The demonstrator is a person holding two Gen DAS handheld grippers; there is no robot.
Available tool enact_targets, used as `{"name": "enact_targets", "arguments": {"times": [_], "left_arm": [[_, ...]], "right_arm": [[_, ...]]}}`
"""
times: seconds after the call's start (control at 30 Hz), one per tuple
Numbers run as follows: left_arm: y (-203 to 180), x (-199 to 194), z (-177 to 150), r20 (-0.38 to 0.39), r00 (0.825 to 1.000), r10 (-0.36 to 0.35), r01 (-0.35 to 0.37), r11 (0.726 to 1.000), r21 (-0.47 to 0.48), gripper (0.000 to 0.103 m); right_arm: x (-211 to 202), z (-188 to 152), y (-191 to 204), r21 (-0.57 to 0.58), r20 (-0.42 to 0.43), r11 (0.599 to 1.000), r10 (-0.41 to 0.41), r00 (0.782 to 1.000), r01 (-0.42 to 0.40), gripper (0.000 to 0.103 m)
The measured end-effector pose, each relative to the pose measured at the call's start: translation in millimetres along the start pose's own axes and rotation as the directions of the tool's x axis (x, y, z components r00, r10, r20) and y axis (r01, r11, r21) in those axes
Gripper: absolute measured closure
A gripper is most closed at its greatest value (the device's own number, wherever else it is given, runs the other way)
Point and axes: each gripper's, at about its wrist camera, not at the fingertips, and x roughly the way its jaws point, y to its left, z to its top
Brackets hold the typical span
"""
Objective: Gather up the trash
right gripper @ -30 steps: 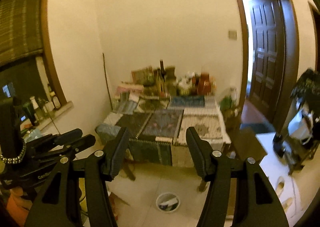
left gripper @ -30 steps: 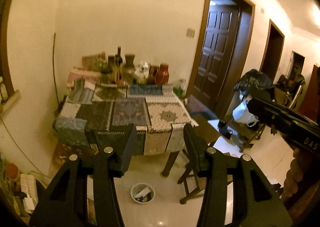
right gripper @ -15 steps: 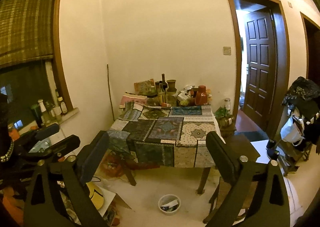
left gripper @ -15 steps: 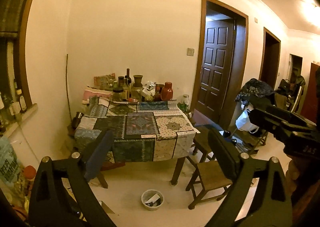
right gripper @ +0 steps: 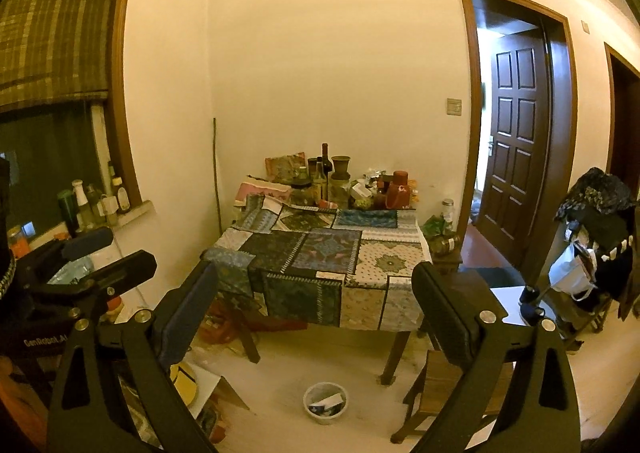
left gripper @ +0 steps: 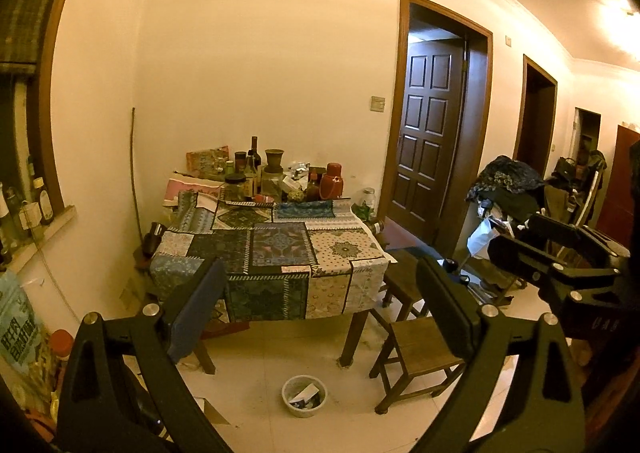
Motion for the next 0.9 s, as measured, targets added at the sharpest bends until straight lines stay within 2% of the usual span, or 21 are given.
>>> {"name": "enact_targets", "arguments": {"times": [0.9], "left_arm": [[1.6, 8.9, -2.7, -0.019, 1.000, -0.012, 0.012, 1.000, -0.009, 0.006]], "right_arm": [[-1.9, -0.3, 0.9, -0.002, -0.028, 1.000, -0.003, 1.000, 0.003, 0.006]]}}
